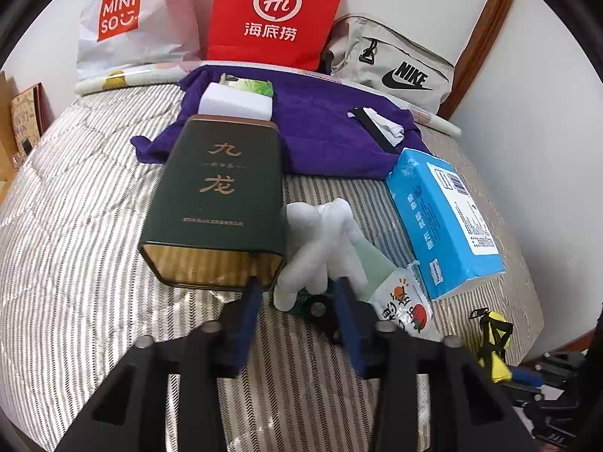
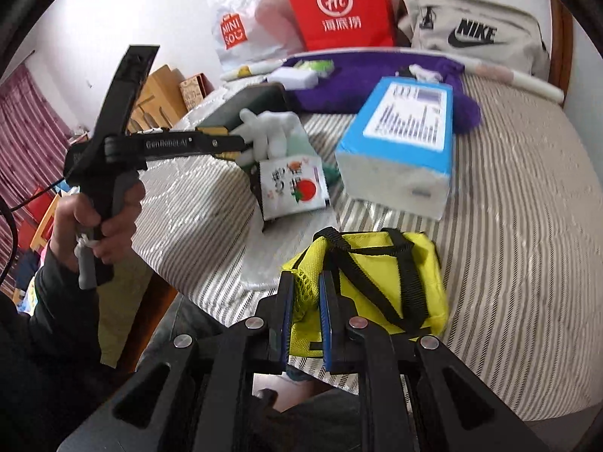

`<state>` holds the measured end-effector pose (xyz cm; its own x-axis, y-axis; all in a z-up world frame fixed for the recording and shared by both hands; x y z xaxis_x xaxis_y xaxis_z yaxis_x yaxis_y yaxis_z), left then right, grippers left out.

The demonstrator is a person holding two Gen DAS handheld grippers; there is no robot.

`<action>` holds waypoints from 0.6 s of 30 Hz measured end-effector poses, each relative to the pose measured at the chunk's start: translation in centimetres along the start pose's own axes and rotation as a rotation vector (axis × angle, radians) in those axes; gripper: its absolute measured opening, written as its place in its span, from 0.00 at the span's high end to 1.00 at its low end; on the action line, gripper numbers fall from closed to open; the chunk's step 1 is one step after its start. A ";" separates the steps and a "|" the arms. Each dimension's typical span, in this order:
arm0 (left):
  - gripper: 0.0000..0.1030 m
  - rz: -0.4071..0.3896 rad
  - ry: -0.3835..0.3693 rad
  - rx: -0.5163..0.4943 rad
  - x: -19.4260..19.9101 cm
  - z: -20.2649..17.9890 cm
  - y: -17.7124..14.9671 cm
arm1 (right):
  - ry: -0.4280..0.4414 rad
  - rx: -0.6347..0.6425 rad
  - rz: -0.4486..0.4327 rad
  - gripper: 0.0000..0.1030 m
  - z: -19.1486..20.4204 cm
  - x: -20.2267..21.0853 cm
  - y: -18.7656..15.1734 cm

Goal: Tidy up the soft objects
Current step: 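Grasp the white cloth glove with the left tool while the right tool holds the yellow bag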

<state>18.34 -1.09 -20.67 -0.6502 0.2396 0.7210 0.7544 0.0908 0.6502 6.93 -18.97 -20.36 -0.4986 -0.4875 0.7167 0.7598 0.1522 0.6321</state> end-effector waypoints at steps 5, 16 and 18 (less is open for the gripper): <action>0.77 0.013 0.010 0.017 -0.7 0.2 0.1 | 0.017 -0.003 0.005 0.87 0.2 -0.3 -0.1; 0.90 -0.006 -0.026 0.000 2.0 0.0 -0.3 | 0.013 -0.008 0.030 0.87 0.1 -1.3 -0.3; 0.90 -0.018 -0.042 0.011 3.1 0.2 -0.5 | 0.013 -0.011 0.029 0.87 0.1 -1.3 -0.2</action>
<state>15.97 -0.23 -18.77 -0.6593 0.2778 0.6987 0.7438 0.1056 0.6600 7.39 -18.30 -21.43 -0.4710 -0.4945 0.7305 0.7781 0.1572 0.6081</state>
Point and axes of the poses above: each gripper's, at about its wrist camera, not at the fingertips, and x roughly against the way its jaws point, z to its left, y to its top, the point moved 7 cm from there along -x, roughly the way its jaws point, and after that the axes turned 7 degrees about -z, right-handed, at the moved point
